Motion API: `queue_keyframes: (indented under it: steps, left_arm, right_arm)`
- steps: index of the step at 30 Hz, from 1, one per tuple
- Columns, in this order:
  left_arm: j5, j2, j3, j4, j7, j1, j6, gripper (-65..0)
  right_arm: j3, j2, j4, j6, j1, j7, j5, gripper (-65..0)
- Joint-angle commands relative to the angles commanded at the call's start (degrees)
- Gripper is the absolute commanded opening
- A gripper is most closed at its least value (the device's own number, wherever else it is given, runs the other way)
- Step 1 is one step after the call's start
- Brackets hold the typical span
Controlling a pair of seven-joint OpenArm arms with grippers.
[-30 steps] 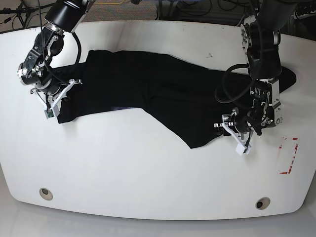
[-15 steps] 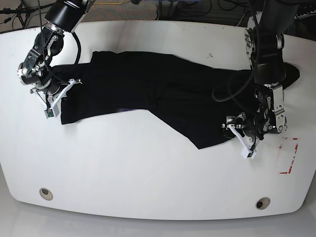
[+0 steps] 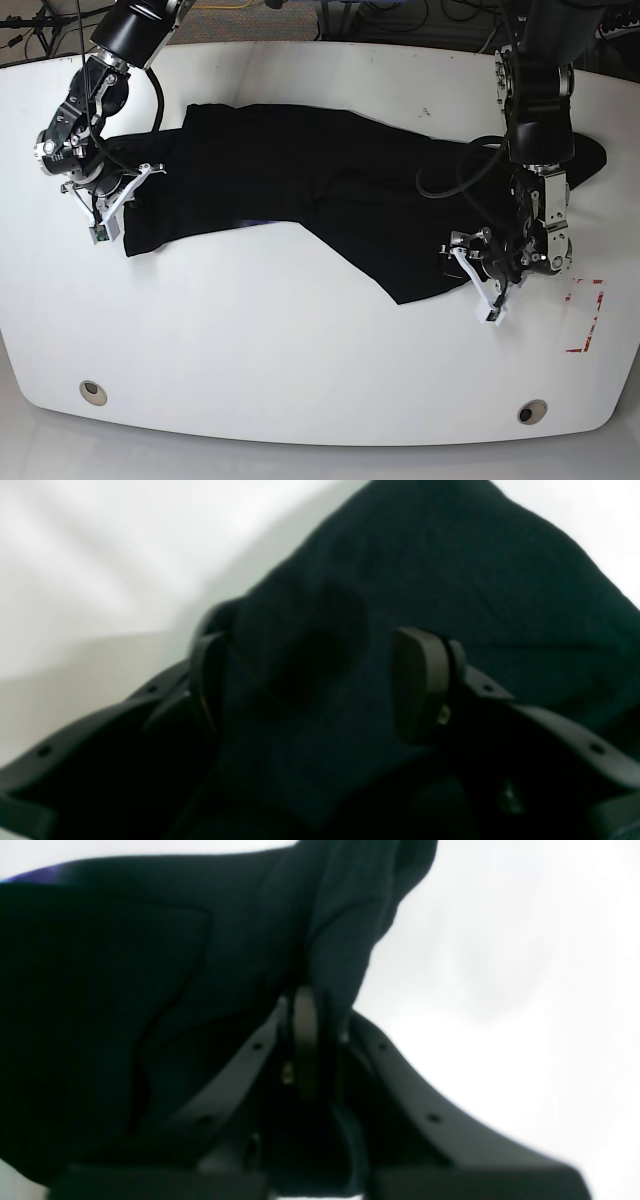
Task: Fold the T-shirt properly
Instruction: 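Move the left gripper onto the shirt's side edge and grasp it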
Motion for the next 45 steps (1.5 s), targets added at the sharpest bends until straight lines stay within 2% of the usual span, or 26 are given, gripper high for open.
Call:
queue_keyframes:
  steps: [10, 18, 22, 24, 28, 31, 35, 40, 43, 45]
  left_arm:
    - [0.09, -3.25, 0.00, -2.64, -0.62, -1.23, 0.00, -23.5]
    - [0.00, -3.43, 2.20, -10.46, -6.33, -1.58, 0.00, -23.5]
    - [-0.18, -3.25, 3.08, -15.03, -7.47, -3.34, -0.18, -23.5]
    - [-0.26, -3.08, 3.25, -16.26, -7.47, -3.87, -1.49, -23.5]
    - [-0.09, -1.14, 3.25, -16.09, -7.12, -4.04, -5.54, -23.5]
    - [-0.18, -0.26, 3.25, -15.30, -4.84, -4.04, -6.68, -23.5]
    - [0.00, 2.02, 3.25, -12.57, -1.85, -3.87, -6.86, -23.5]
    - [0.09, 2.99, 3.25, -10.81, -0.79, -3.69, -6.86, -23.7]
    - [0.09, 4.13, 3.25, -11.34, -0.79, -3.69, -6.86, -27.2]
    - [0.18, 4.31, 3.25, -11.43, -0.79, -3.60, -6.68, -34.0]
  right_arm:
    - [0.00, 0.00, 0.00, 0.00, 0.00, 0.00, 0.18, -65.0]
    - [0.00, 0.00, -0.18, 0.00, 0.70, 0.00, 0.00, -65.0]
    - [0.00, 0.00, -0.18, 0.00, 0.79, 0.00, 0.00, -65.0]
    - [0.00, 0.00, -0.09, 0.00, 0.79, 0.00, -0.09, -65.0]
    - [0.00, 0.00, -0.09, 0.00, 0.79, -0.09, -0.09, -65.0]
    - [0.00, 0.00, -0.09, 0.00, 0.79, -0.09, -0.09, -65.0]
    - [0.00, 0.00, -0.09, 0.00, 0.79, -0.09, -0.18, -65.0]
    - [0.00, 0.00, -0.09, 0.00, 0.79, -0.09, -0.18, -65.0]
    - [0.00, 0.00, -0.09, 0.00, 0.88, -0.09, -0.18, -65.0]
    - [0.00, 0.00, -0.18, 0.00, 1.05, -0.09, -0.18, -65.0]
